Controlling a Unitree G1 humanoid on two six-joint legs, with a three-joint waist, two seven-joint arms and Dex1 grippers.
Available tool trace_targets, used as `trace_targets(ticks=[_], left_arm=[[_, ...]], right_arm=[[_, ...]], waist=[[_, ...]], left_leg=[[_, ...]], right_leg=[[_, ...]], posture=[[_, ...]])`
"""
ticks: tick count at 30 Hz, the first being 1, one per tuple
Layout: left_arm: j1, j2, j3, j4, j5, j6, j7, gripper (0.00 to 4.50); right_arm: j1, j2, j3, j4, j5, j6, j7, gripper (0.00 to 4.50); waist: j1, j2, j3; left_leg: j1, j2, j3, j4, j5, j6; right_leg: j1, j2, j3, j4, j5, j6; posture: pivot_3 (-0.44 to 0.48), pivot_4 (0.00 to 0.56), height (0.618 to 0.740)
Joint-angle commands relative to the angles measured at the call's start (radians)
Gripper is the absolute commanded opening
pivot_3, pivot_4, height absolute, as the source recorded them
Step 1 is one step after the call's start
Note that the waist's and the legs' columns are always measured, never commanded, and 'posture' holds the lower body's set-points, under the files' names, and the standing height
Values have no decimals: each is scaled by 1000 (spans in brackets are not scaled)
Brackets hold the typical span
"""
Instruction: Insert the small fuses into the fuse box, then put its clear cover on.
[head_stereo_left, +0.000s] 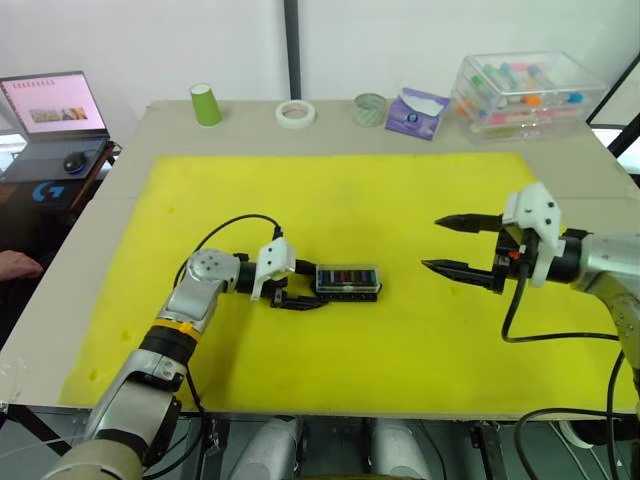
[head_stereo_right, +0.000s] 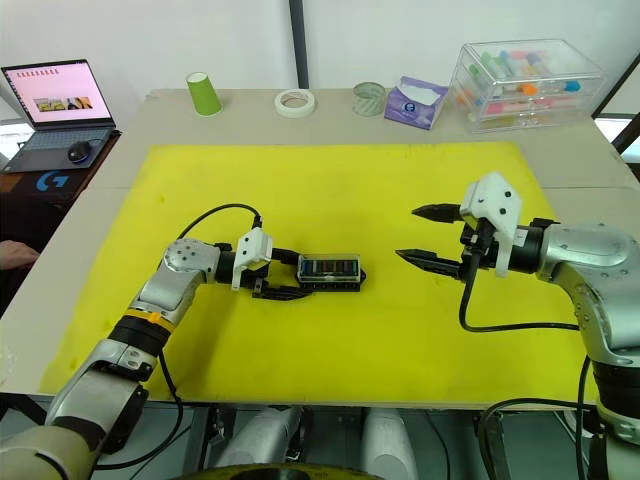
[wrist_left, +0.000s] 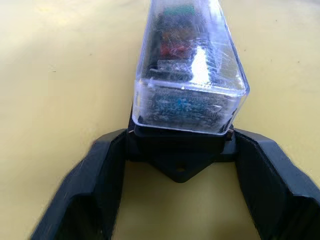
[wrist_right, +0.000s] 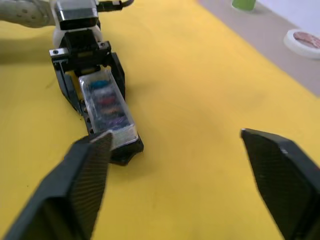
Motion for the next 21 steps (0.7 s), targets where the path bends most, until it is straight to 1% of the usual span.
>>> trace_targets(ticks=[1,2,7,10,12,16,18,21], left_arm=[[-21,26,34,-12,-12,9,-10,4443],[-21,31,37,-14,-13,10,-10,4484],[5,121,113,-67,-48,41,-5,4484],[31,217,211,-120,-90,106,24,4484],[41,246,240,-141,-99,129,44,4484],[100,339,384,-209,-99,175,177,4484],[115,355,407,-223,-71,209,257,4484],[123,367,425,-210,-63,205,301,4484]], right_arm=[[-2,-15,-30,-18,12,-18,-6,4500],[-2,-14,-30,-17,12,-19,-7,4500],[4,-18,-47,5,12,-37,1,4500],[18,-42,-79,41,-4,-67,21,4500],[21,-50,-90,57,2,-72,23,4500],[48,-66,-112,144,-45,-150,33,4500],[52,-65,-111,177,-55,-181,34,4500],[47,-64,-108,217,-62,-212,38,4500]], waist=[[-2,0,0],[-2,0,0],[-4,0,0],[-4,0,0],[-2,0,0],[-3,0,0],[-4,0,0],[0,1,0]], left_leg=[[0,0,0,0,0,0],[0,0,0,0,0,0],[0,0,0,-1,0,0],[0,0,0,-1,0,0],[0,0,0,-1,0,0],[0,0,0,0,0,0],[0,0,0,-1,0,0],[0,0,0,-1,0,0]], right_leg=[[0,0,0,0,0,0],[0,0,0,0,0,0],[-1,0,0,0,0,0],[-1,0,0,0,0,0],[-1,0,0,0,0,0],[0,1,0,0,0,0],[-1,1,0,0,0,0],[-1,1,0,0,0,0]], posture=[[0,150,740],[0,150,740],[0,150,740],[0,150,740],[0,150,740],[0,150,740],[0,150,740],[0,150,740]])
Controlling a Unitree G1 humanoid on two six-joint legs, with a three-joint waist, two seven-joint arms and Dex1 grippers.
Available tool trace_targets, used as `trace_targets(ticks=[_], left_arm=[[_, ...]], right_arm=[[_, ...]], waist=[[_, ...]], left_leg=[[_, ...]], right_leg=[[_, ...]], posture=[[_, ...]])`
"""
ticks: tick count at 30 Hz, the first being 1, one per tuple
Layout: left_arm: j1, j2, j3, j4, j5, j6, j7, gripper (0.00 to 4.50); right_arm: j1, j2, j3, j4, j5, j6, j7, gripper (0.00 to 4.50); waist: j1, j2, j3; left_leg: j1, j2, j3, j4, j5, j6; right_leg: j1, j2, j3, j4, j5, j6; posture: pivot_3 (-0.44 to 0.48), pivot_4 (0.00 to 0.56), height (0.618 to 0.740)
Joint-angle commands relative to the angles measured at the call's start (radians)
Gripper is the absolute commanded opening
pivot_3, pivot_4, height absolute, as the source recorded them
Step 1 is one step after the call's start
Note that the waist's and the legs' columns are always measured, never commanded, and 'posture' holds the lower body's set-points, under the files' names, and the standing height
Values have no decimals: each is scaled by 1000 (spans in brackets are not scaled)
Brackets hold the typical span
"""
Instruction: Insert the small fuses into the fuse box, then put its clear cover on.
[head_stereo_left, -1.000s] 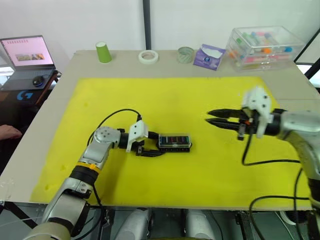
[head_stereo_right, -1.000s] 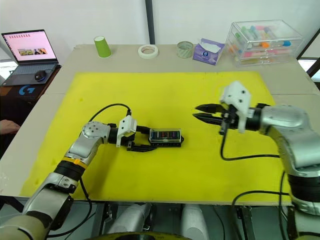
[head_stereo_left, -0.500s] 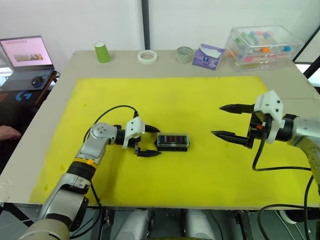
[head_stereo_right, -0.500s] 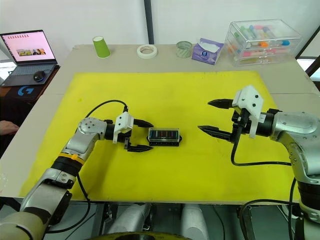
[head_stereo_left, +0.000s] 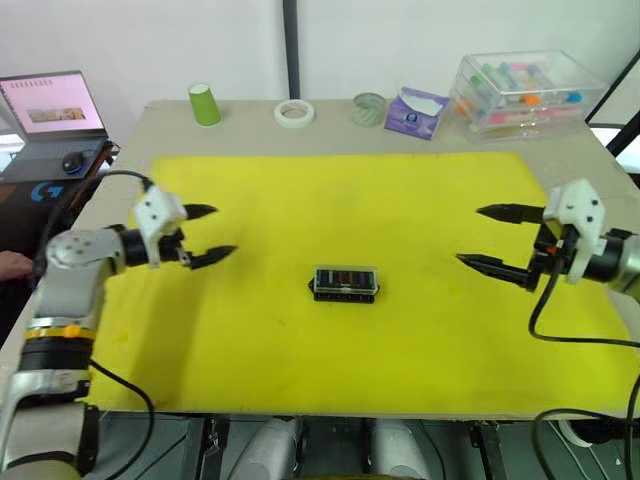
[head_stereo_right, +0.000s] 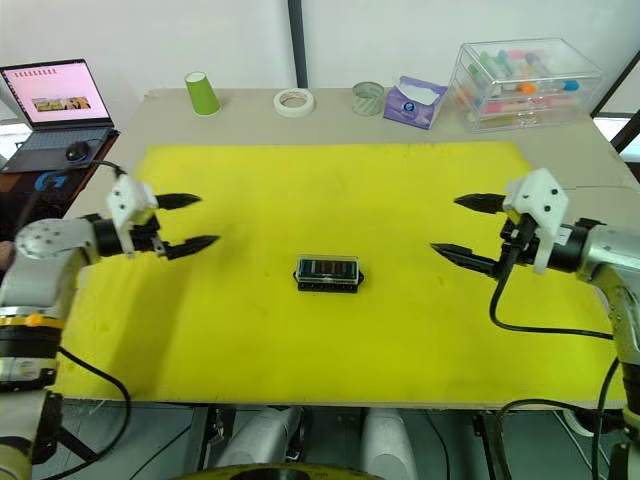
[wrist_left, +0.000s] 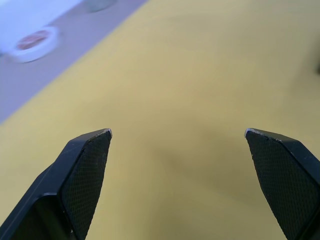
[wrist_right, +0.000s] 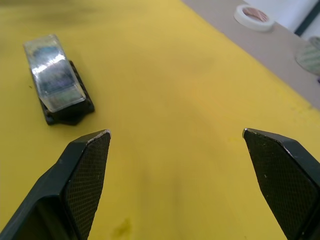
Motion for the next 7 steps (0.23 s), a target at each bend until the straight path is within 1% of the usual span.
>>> trace_targets(ticks=[1,7], left_arm=[[3,18,23,-15,23,-21,52,4484],[1,19,10,-9,41,-36,60,4484]], right_arm=[[-17,-11,-23,16,-7,-47,10,4500],[-26,-10,-10,42,-13,-67,17,4500]], waist=[[2,0,0],[-2,0,0]], left_leg=[[0,0,0,0,0,0],[0,0,0,0,0,0]], right_leg=[[0,0,0,0,0,0],[0,0,0,0,0,0]], posture=[[0,150,740],[0,150,740]])
